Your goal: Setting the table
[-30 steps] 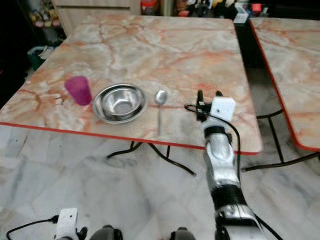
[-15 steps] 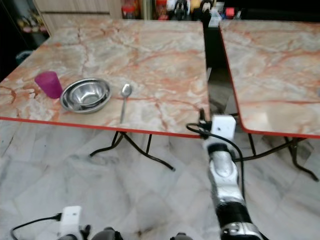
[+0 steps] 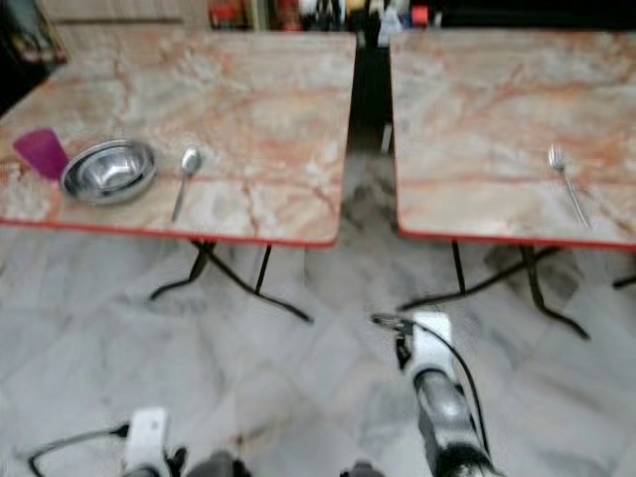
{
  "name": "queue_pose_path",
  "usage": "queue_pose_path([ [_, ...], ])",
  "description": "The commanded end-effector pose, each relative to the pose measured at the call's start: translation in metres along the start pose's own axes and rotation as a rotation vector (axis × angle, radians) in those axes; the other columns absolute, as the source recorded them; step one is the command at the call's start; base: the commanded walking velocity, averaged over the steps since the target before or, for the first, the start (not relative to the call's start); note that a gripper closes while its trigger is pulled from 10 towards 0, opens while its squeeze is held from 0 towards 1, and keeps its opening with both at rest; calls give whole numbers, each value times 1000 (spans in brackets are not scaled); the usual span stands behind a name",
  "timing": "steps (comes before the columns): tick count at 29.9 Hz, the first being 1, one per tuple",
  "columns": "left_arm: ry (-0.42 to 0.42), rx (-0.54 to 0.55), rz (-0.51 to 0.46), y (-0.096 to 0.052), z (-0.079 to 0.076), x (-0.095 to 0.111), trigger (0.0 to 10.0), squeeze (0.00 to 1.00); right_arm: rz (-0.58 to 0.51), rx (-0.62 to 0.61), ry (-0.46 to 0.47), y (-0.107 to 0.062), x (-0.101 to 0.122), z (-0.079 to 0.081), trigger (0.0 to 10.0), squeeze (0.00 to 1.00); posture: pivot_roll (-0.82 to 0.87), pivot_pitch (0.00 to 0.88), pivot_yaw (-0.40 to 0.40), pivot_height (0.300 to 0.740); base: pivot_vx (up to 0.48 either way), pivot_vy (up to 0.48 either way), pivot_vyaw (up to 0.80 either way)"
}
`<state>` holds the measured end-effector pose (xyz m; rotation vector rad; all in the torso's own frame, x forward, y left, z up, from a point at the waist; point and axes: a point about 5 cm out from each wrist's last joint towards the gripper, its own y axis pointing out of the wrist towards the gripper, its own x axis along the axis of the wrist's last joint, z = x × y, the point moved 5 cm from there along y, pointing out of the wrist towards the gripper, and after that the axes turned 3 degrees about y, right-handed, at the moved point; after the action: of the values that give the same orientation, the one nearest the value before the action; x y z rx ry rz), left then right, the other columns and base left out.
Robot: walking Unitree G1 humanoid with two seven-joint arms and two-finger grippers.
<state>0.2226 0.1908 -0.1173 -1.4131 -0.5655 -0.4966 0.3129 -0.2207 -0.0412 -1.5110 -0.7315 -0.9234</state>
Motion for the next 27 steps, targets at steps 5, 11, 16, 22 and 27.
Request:
queue_pose_path([
  [5, 1, 25, 20, -1, 12, -6, 10000, 0, 116, -3, 24, -7, -32, 4, 10000, 0, 0, 174, 11, 711, 0, -305, 0],
  [11, -2, 21, 19, -1, 12, -6, 10000, 0, 204, 7, 8, -18, -60, 3, 10000, 0, 4, 175, 11, 711, 0, -280, 0],
  [16, -4, 16, 17, -1, 12, -5, 10000, 0, 251, 2, -3, -24, -74, -3, 10000, 0, 3, 176, 10, 711, 0, -96, 0],
  [22, -32, 15, 11, -1, 11, -4, 10000, 0, 297, -3, 2, -31, -89, -6, 10000, 0, 4, 173, 7, 711, 0, 0, 0],
  [27, -27, 4, 11, -1, 8, -5, 10000, 0, 327, 2, 15, -35, -96, -3, 10000, 0, 5, 151, 3, 711, 244, 0, 0],
])
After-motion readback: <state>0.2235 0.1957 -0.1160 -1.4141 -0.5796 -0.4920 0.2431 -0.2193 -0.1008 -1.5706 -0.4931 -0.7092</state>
